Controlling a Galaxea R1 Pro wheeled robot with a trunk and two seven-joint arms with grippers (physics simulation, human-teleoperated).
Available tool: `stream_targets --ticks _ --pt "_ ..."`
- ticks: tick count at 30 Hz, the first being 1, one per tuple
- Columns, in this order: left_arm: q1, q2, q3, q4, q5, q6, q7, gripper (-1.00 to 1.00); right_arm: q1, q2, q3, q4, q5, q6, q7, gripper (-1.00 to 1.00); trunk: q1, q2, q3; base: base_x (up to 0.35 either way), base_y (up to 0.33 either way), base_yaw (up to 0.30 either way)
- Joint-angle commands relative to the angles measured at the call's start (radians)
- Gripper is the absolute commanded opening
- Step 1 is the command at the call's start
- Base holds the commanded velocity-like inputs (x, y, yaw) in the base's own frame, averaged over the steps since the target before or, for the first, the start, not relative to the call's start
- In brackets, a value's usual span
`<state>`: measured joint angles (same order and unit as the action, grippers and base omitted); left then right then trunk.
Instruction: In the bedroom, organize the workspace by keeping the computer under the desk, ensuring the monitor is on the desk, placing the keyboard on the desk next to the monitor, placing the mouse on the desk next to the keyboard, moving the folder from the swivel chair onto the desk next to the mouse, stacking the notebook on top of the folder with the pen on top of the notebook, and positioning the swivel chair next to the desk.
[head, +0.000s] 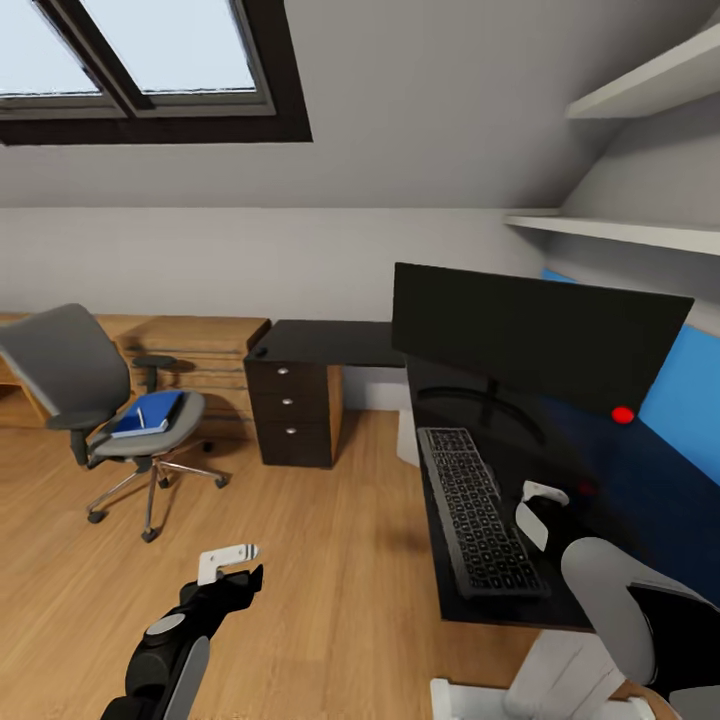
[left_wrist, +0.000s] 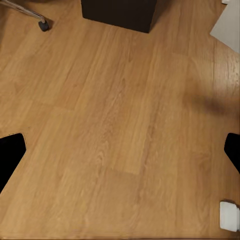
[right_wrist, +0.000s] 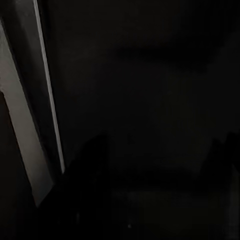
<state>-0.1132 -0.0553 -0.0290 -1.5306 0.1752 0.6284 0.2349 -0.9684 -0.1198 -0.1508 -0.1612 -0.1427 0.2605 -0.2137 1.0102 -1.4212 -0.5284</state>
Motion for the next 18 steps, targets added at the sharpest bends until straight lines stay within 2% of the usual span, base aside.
stream_targets --ticks 1,18 --pt "-0.001 0.000 -0.001 -0.001 0.010 0.004 0.009 1.00 0.000 0.000 -0.015 0.012 -0.031 0.005 -0.005 1.00 0.000 -0.001 -0.001 -0.241 0.002 0.063" --pt "-0.001 -0.001 -0.005 0.000 0.009 0.004 0.008 1.00 0.000 0.000 -0.015 0.013 -0.031 0.005 -0.004 1.00 0.000 -0.001 -0.001 -0.112 0.000 0.005"
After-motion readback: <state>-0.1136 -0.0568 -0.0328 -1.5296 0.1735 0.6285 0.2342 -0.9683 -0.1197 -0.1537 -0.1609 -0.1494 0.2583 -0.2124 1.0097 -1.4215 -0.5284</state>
